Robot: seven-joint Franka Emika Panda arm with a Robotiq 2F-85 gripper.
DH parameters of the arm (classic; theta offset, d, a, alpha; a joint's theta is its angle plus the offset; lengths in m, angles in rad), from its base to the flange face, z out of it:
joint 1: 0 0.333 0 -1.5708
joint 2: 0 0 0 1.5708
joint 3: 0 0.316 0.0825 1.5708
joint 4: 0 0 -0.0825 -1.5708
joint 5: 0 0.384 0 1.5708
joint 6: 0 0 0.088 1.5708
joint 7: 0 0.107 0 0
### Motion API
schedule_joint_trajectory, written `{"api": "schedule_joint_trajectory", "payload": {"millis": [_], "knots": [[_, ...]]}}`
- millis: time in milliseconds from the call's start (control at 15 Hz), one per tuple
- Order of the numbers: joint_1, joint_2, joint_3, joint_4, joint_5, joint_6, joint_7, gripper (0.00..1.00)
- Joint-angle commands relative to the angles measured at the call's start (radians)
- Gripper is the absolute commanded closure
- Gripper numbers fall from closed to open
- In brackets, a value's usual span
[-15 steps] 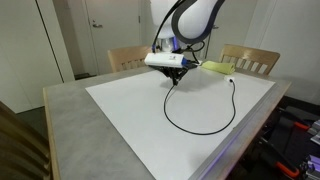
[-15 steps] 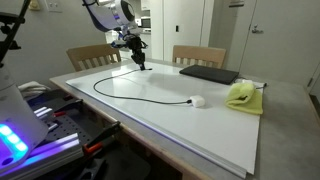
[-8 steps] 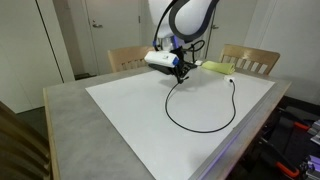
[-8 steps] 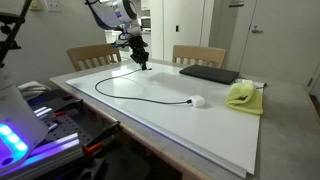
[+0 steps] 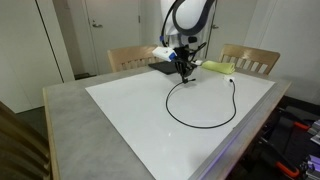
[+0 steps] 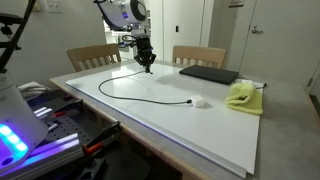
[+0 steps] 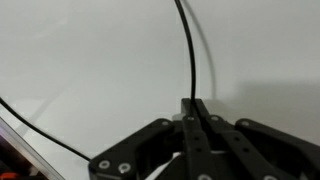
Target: Put the charging cable in circular form.
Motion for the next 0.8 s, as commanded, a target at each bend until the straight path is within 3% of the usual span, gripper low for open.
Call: {"api": "schedule_joint_trajectory", "payload": {"millis": [0, 467, 733], "knots": [[-0.078, -0.038, 0.029, -0.058, 0.097, 0.058, 0.031, 0.99], [-0.11, -0.082, 0.013, -0.15, 0.242, 0.135, 0.238, 0.99], [-0.12, -0.114, 0.001, -0.209, 0.26, 0.19, 0.367, 0.99]]}}
